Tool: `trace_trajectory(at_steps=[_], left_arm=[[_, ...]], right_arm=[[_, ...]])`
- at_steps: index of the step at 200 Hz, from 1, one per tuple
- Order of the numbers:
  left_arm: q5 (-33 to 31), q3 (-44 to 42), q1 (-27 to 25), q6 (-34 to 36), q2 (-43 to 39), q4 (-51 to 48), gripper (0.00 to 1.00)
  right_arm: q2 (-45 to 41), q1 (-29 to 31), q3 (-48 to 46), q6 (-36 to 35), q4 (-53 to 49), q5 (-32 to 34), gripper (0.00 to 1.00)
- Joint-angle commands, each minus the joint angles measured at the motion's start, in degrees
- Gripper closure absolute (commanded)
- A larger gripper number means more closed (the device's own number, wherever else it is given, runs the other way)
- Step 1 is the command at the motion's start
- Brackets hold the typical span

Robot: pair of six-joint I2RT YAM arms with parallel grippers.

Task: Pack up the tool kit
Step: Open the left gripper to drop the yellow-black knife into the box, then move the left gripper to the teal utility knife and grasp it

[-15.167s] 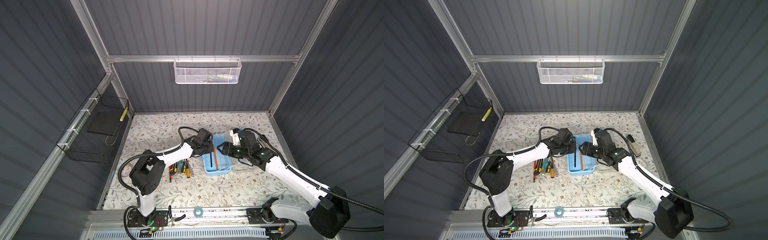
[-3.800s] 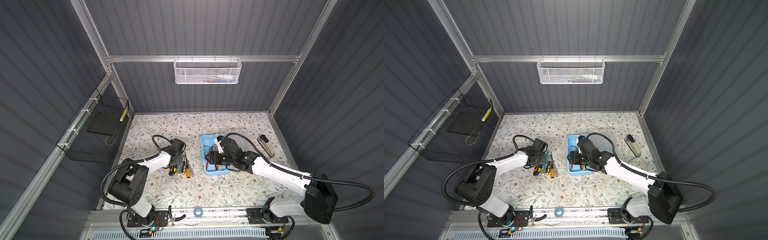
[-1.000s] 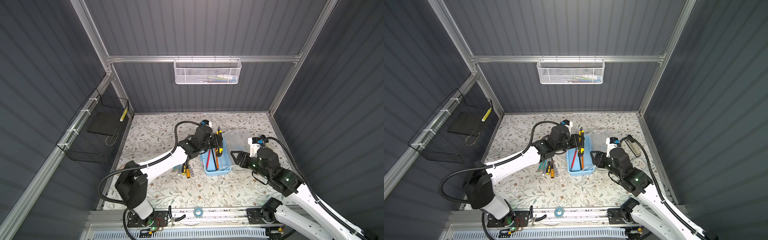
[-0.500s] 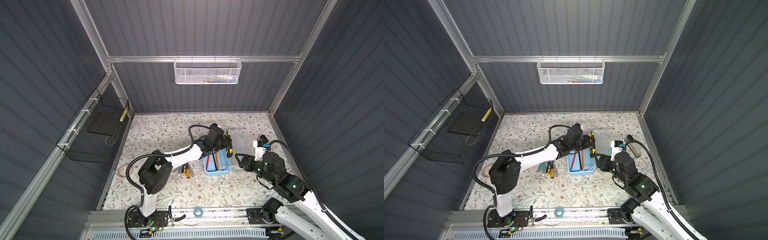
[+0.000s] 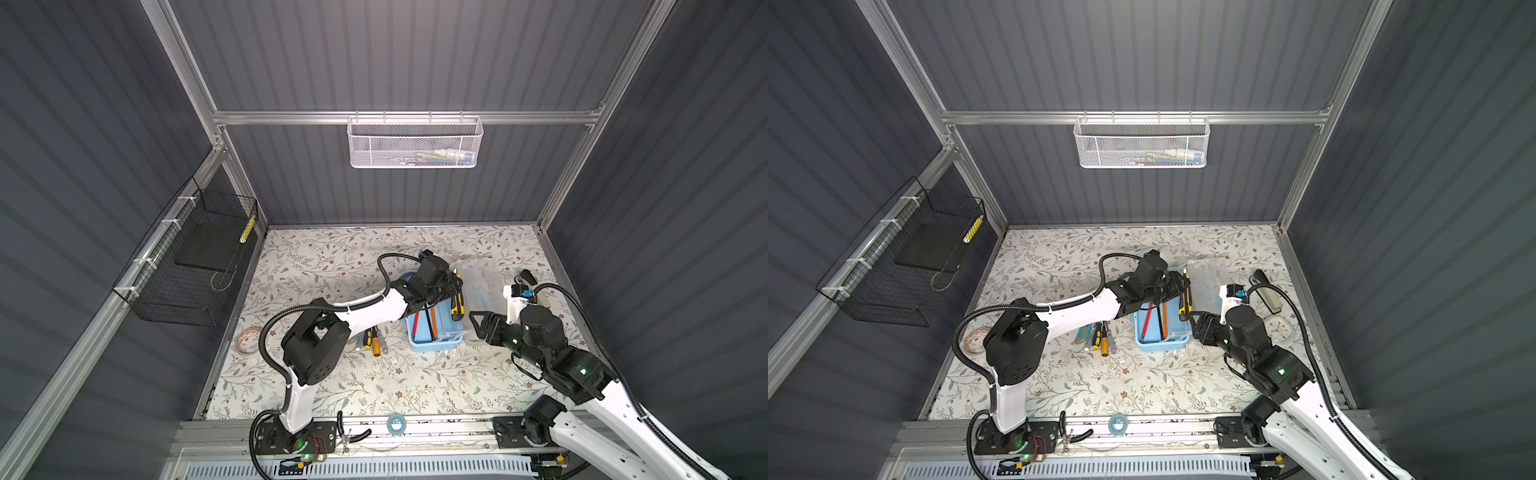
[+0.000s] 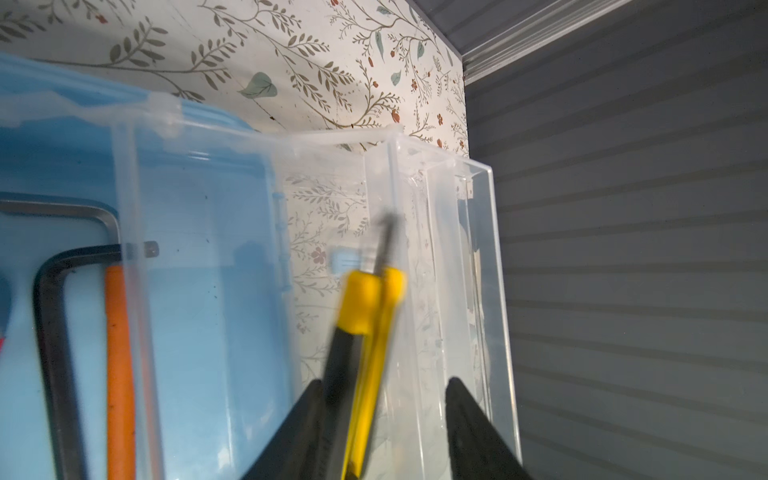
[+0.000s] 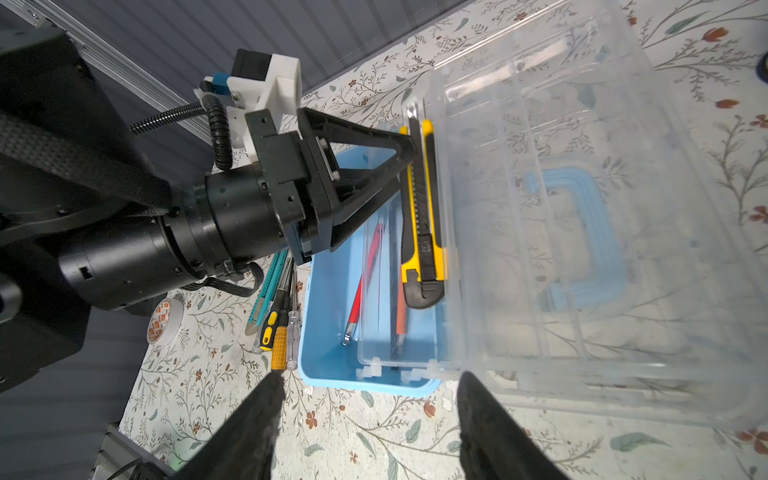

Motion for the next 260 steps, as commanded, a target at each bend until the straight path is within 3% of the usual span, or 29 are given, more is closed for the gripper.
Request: trace_trajectory(at_steps=[1, 46, 84, 116, 152, 185, 222, 260], left_arm=[[-0.2, 2.3, -0.4, 0.7, 1.7, -2.2, 0.48], [-1.9, 5.2, -0.3, 4.4, 0.9, -6.0, 0.38], [-10.5, 5.1, 0.0, 15.6, -5.3, -13.1, 0.26], [-16.3, 0.6, 2.9, 24.1, -12.7, -21.5, 0.22], [-14.9, -14.1, 12.7, 25.0, -23.8, -26.9, 0.22], [-18.8, -20.9, 15.7, 26.9, -31.8, -31.6, 0.20], [-18.0, -24.7, 17.6, 28.7, -31.7, -32.6, 0.20], [-14.1, -29.9, 21.9, 30.2, -29.5, -28.1, 0.33]], right_arm=[[0.1, -0.1, -1.2, 0.2, 1.3, -0.1, 0.33], [0.9, -0.1, 0.3, -0.6, 1.7, 0.0, 0.33], [3.5, -0.1, 4.0, -2.8, 1.9, -0.8, 0.33], [9.0, -0.1, 6.8, -3.4, 3.3, -4.1, 0.33], [13.0, 3.4, 8.8, -3.8, 3.3, -1.8, 0.34], [17.6, 5.9, 12.4, -4.9, -1.4, 4.5, 0.35], [20.0, 5.9, 14.1, -5.6, -1.1, 2.9, 0.35], [22.7, 6.3, 14.3, -3.7, 0.5, 0.7, 0.35]])
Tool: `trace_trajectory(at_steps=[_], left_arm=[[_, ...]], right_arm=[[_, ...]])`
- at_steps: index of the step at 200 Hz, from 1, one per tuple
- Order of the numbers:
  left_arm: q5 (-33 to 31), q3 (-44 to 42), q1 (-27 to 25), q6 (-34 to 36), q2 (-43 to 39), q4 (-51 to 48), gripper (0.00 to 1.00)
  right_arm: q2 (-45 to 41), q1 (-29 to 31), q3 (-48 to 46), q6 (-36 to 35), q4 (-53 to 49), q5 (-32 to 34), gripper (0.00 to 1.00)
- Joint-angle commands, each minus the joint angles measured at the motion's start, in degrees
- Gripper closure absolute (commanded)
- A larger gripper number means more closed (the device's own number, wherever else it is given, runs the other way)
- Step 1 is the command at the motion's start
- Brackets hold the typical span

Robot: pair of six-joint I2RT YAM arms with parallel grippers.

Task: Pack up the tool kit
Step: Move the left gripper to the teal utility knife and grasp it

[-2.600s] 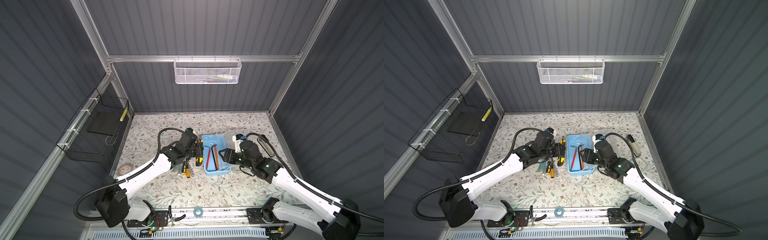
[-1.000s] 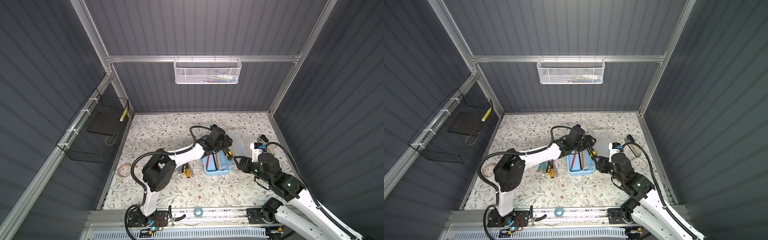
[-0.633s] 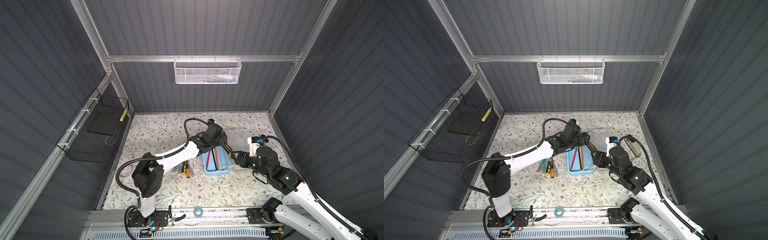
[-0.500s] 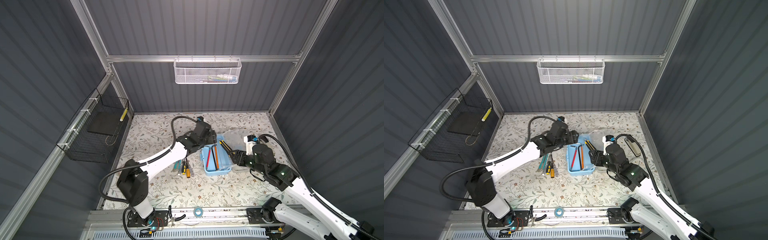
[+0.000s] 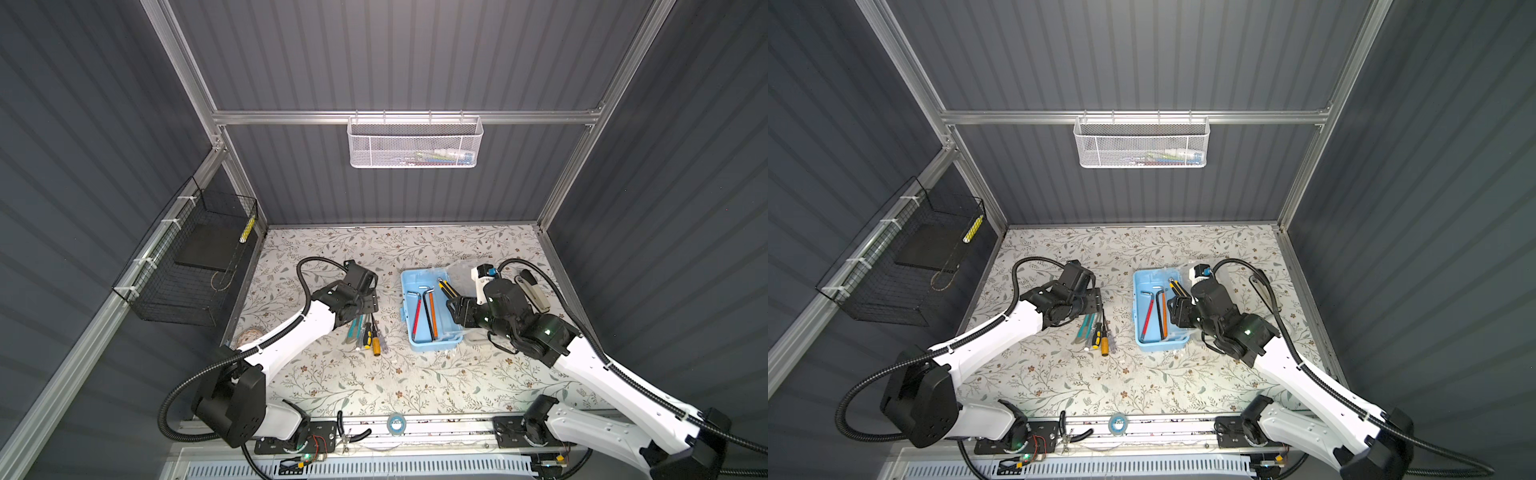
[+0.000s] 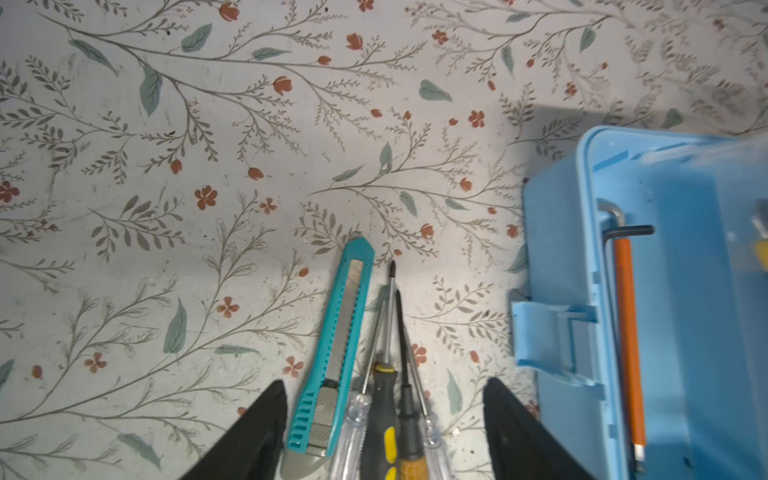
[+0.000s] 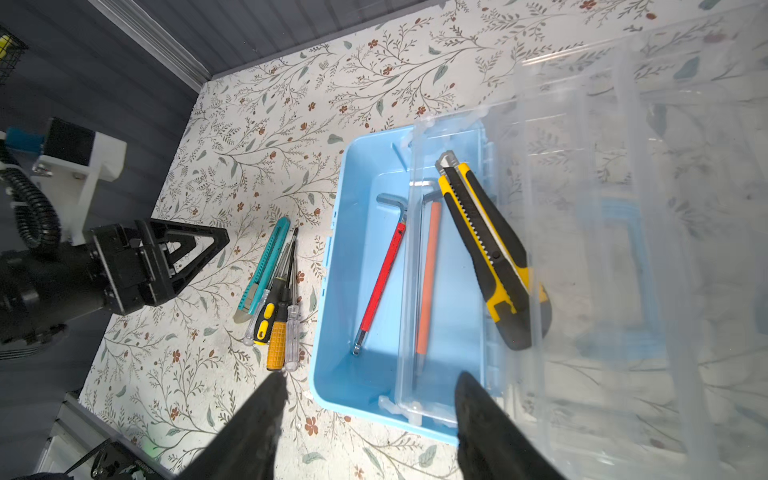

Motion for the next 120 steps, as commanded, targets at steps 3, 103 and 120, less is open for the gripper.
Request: trace_trajectory(at_steps=[3, 103, 120], left_arm=[[3.2, -3.6, 2.9, 2.3, 1.6, 2.0, 0.34], [6.4, -5.2, 4.1, 5.5, 10.1, 7.2, 0.44], [6.2, -4.9, 4.2, 5.9, 11.5, 7.3, 0.45]], right_arm=[[1.7, 0.5, 1.1, 0.7, 0.4, -1.1, 0.35], [6.2, 1.6, -0.8, 3.5, 5.5, -2.9, 0.35], [6.2, 1.6, -1.1, 3.6, 5.6, -3.0, 0.35]])
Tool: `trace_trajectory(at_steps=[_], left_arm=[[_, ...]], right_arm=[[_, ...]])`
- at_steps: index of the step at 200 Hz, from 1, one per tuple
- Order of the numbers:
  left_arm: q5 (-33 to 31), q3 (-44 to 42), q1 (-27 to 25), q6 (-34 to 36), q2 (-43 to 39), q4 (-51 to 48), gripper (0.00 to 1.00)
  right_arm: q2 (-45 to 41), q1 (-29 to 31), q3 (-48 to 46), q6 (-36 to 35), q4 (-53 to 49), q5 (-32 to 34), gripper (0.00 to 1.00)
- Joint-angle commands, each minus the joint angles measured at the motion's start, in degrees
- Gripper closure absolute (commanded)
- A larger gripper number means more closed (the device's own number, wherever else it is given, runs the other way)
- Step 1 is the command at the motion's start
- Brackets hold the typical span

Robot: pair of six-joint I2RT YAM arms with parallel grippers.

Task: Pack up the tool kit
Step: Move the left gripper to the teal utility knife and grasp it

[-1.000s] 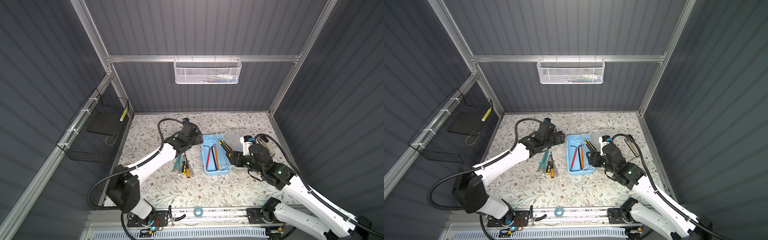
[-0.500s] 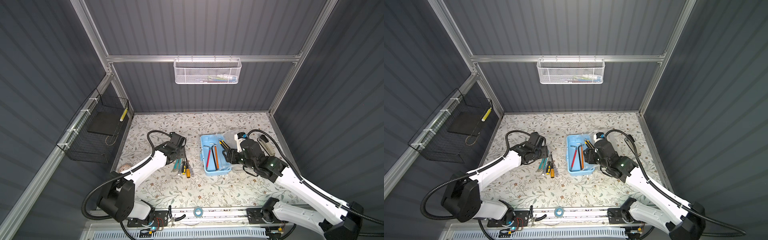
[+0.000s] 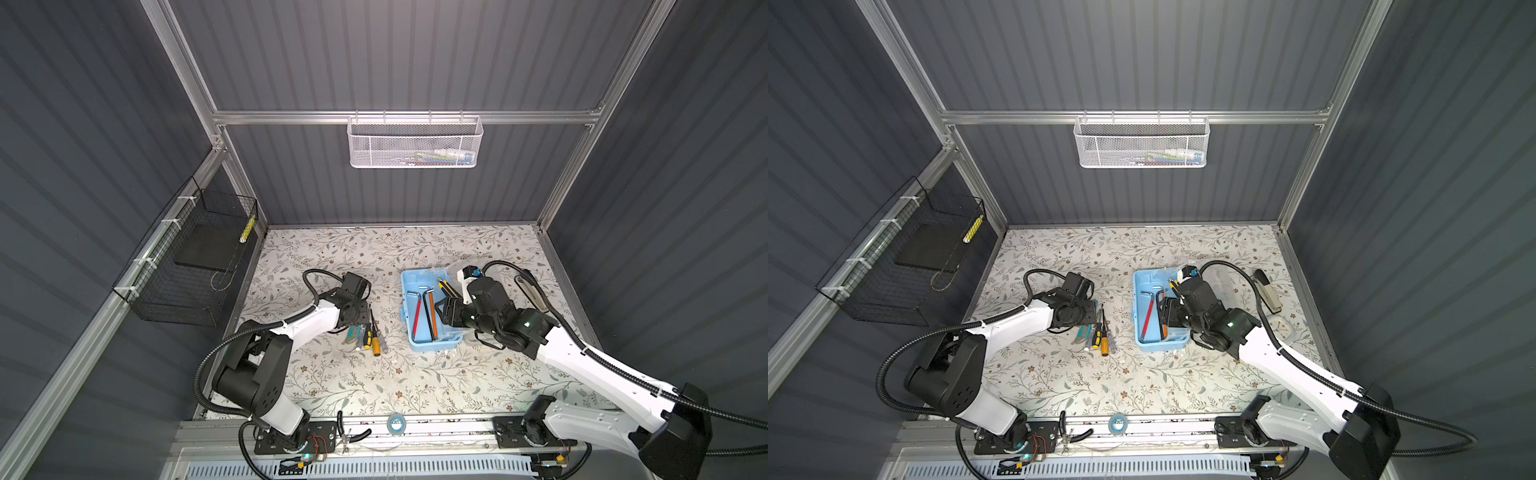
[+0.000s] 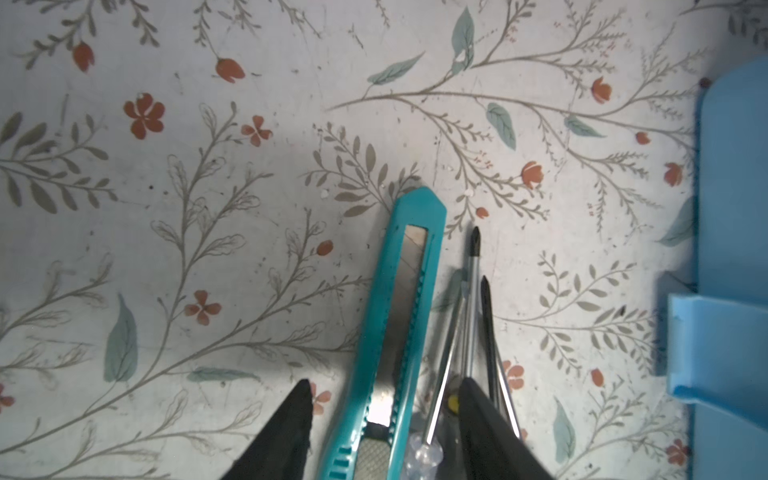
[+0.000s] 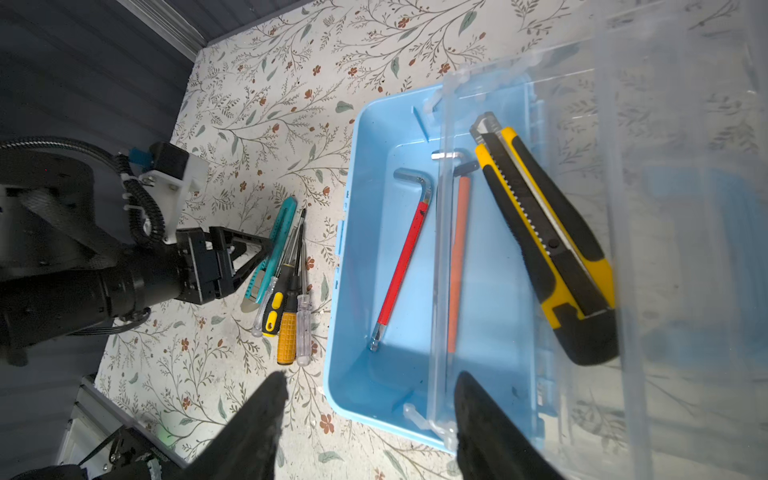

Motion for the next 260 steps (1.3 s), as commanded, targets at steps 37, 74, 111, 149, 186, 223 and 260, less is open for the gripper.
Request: trace_trajectory(at_steps=[37, 74, 111, 149, 186, 223, 260], left_arm=[[0.5, 0.9, 0.2, 1.9, 4.9, 0.3, 0.48], [-0.9, 1.7, 0.2, 1.9, 6.5, -0.8, 0.51], [-3.0, 2.4, 0.2, 1.8, 7.9, -2.1, 0.56], [-4.3, 2.8, 0.2, 2.1, 8.6, -2.5, 0.59], [-5.2, 4.5, 0.2, 3.0, 10.8, -3.2, 0.68], [-5.0, 5.4, 0.3, 2.9, 10.9, -3.6, 0.69], [-4.7, 6.1, 0.4, 3.4, 9.0, -4.5, 0.88]], right_arm=[[-1.0, 0.2, -2.2, 1.1, 1.4, 0.2, 0.35], [-1.4, 0.2, -3.5, 1.4, 2.5, 0.3, 0.35], [-0.9, 0.2, -4.0, 1.3, 3.3, -0.2, 0.35], [-0.7, 0.2, -4.3, 1.1, 4.0, -0.1, 0.35], [0.2, 0.2, -4.1, 1.2, 4.6, -1.0, 0.35], [2.2, 0.2, -3.6, 1.1, 4.6, -0.8, 0.35], [3.3, 0.0, -3.3, 1.6, 5.6, -2.0, 0.35]])
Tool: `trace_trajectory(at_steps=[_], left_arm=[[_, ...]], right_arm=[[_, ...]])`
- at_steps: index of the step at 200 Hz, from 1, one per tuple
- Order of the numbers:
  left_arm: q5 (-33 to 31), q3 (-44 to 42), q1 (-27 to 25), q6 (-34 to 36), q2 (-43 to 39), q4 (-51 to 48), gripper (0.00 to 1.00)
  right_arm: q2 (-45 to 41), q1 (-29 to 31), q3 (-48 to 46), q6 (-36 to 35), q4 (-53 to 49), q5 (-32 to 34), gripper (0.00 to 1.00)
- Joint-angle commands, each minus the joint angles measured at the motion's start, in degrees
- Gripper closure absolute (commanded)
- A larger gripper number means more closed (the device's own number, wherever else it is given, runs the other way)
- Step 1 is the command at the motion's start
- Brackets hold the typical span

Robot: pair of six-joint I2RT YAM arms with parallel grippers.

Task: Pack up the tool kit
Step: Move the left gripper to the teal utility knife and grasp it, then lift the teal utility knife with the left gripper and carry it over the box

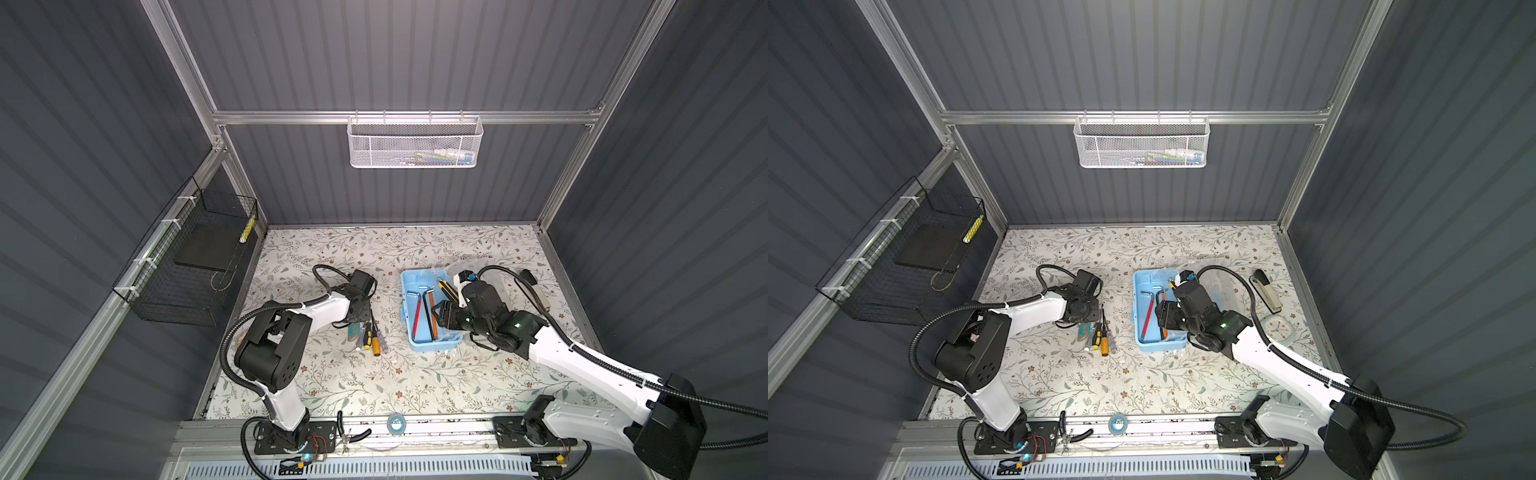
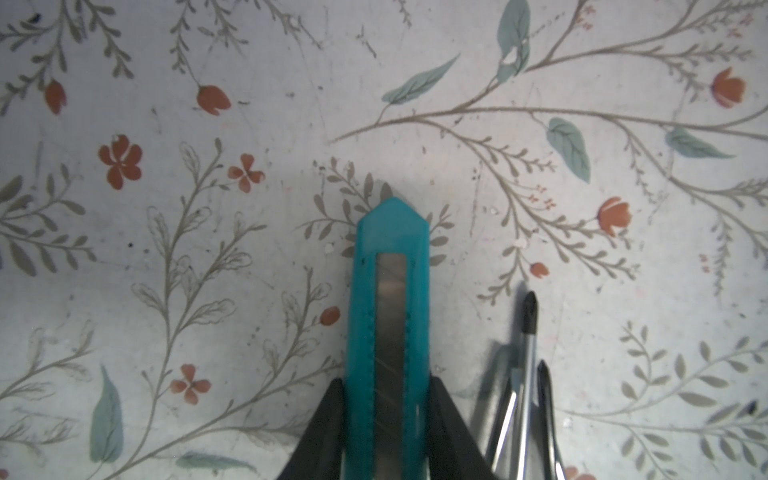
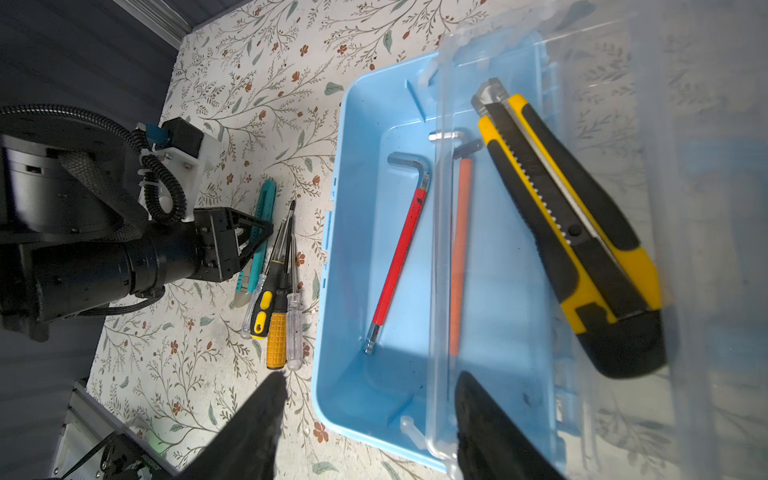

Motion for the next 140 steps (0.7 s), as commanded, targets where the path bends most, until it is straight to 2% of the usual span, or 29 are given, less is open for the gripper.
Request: trace_trajectory(at_steps=[1, 48, 63, 69, 117, 140], left_arm=[[0.4, 0.9, 0.4, 1.3, -0.1, -4.5, 0.88], [-0.1, 2.8, 0.4, 1.7, -2.9, -7.6, 0.90], [0.4, 3.1, 0.4, 1.6, -4.6, -8.7, 1.00], [0.7, 3.3, 0.4, 1.4, -5.4, -9.0, 1.00], [4.7, 4.7, 0.4, -0.8, -12.6, -11.6, 1.00], [10.2, 4.9, 0.3, -3.7, -17.2, -10.5, 1.00]], right_arm=[[0.7, 0.0, 0.2, 0.3, 1.1, -1.1, 0.35], [0.7, -0.2, 0.0, 0.8, 1.8, -1.5, 0.35], [0.5, -0.2, -0.2, 1.0, 1.9, -1.8, 0.35], [0.4, -0.3, -0.3, 1.1, 2.0, -1.9, 0.35], [-0.4, -0.9, -1.1, 2.0, 3.5, -3.2, 0.35], [-3.1, -1.6, -1.5, 2.1, 3.0, -2.7, 0.35]])
